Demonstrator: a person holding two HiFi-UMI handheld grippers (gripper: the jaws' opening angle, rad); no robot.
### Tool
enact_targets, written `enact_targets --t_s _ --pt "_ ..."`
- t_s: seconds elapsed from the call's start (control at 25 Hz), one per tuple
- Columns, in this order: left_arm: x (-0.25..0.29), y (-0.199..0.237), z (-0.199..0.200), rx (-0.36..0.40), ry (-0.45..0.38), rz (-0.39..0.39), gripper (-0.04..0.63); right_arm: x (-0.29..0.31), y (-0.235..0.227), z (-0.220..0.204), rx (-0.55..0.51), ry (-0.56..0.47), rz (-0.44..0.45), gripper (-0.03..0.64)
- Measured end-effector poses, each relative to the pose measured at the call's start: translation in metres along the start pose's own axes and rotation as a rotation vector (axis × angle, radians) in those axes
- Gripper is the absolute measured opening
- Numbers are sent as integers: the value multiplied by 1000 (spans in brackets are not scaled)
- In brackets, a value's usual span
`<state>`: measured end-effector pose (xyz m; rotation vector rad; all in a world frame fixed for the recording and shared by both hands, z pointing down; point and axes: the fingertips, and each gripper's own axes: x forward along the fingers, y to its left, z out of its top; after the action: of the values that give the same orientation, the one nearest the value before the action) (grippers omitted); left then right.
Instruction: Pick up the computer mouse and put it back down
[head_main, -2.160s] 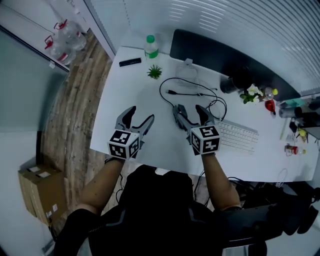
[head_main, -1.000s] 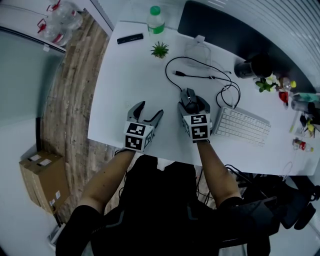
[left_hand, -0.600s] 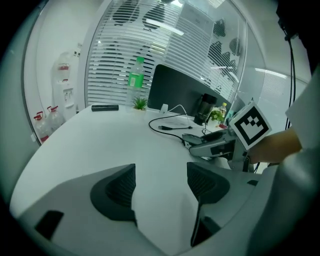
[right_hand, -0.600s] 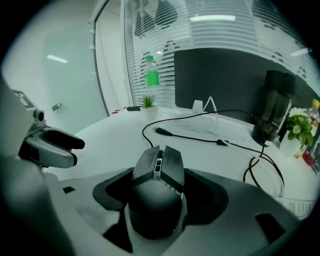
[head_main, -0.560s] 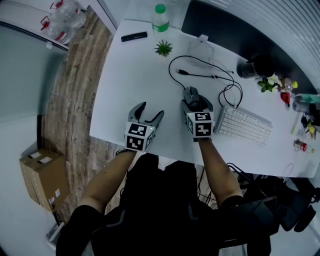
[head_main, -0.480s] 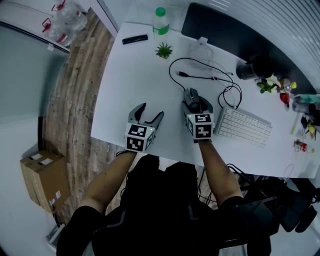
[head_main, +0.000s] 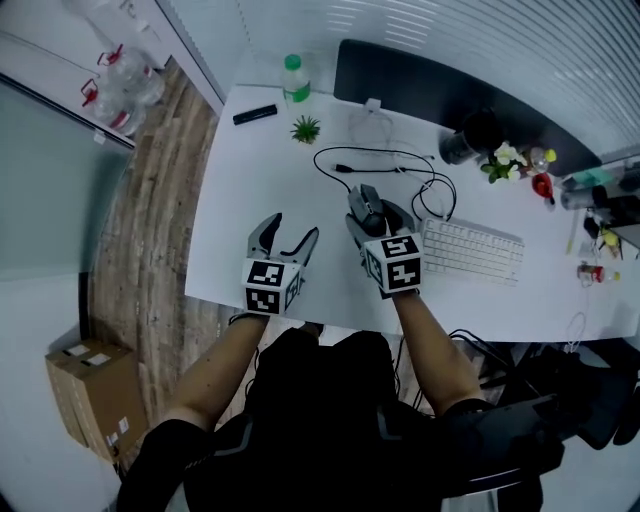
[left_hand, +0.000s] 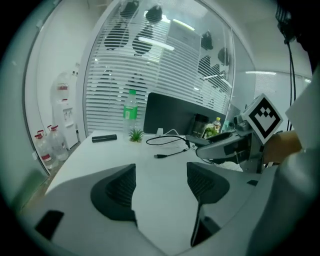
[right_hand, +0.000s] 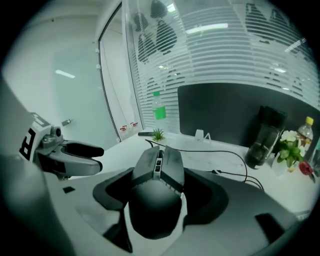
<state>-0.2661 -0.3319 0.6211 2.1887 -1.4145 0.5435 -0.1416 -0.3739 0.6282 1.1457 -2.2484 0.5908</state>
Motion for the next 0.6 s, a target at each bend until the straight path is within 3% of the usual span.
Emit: enact_targets --t_s 0.44,0.6 --pt "-35 -40 97 81 -171 -92 336 -96 3 78 3 -162 -18 296" --pt "-48 -48 113 122 -196 -110 336 -126 8 95 -7 -208 -13 296"
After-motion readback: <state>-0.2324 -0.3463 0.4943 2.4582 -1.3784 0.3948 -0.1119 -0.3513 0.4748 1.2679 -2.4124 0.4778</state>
